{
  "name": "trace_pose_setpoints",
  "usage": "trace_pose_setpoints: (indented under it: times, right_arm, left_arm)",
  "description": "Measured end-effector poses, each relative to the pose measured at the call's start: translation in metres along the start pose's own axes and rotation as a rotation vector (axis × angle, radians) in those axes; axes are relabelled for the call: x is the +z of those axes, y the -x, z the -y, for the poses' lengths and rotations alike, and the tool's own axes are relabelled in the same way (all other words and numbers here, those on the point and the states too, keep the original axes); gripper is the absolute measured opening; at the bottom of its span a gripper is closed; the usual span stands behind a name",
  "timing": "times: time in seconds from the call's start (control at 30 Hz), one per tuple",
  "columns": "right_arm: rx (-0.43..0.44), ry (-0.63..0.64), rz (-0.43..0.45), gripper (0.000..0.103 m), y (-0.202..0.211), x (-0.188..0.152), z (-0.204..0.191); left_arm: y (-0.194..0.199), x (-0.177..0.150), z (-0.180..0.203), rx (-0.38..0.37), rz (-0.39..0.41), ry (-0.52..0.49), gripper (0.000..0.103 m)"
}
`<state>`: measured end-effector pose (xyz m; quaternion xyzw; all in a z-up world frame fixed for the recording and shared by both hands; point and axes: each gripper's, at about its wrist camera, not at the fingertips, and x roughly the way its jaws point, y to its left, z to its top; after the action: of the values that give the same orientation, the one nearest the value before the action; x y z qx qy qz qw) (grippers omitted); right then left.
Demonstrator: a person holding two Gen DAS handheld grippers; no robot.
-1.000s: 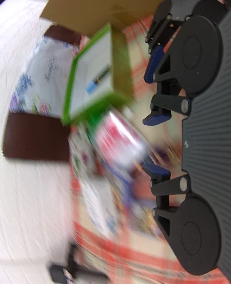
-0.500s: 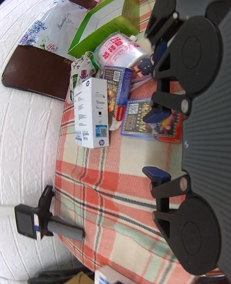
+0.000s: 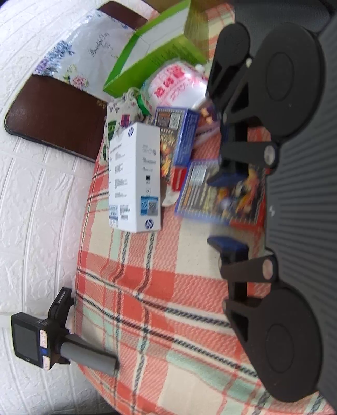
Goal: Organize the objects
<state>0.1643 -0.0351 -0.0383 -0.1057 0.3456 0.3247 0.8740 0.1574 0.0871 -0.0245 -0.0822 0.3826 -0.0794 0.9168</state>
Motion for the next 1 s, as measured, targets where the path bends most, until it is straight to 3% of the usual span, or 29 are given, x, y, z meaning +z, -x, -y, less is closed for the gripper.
trace_pose_setpoints:
  times: [0.07, 0.2, 0.37, 0.53, 0.7, 0.87, 1.0]
  right_arm:
    - [0.002, 0.016, 0.0, 0.057, 0.003, 0.0, -0.007]
    - [0.038, 0.05, -0.017, 0.057, 0.015, -0.007, -0.025]
    - [0.123, 0.131, -0.049, 0.058, 0.042, -0.03, -0.049]
    - [0.161, 0.141, -0.072, 0.059, 0.077, -0.059, -0.043]
    - [0.072, 0.049, -0.066, 0.059, 0.115, -0.086, -0.007]
    - [-0.058, -0.153, -0.016, 0.058, 0.143, -0.103, 0.048]
    - [-0.139, -0.264, 0.1, 0.056, 0.169, -0.1, 0.075]
  left_arm:
    - [0.006, -0.003, 0.004, 0.037, 0.002, -0.016, 0.038]
    - [0.029, -0.023, 0.001, 0.052, -0.014, -0.003, 0.038]
    - [0.064, -0.064, 0.002, 0.022, -0.054, 0.06, 0.037]
    - [0.073, -0.09, 0.043, -0.025, -0.095, 0.035, 0.037]
    - [0.047, -0.087, 0.11, -0.107, -0.134, -0.073, 0.038]
    - [0.008, -0.072, 0.18, -0.176, -0.12, -0.225, 0.038]
    - [0.007, -0.042, 0.218, -0.195, -0.065, -0.298, 0.038]
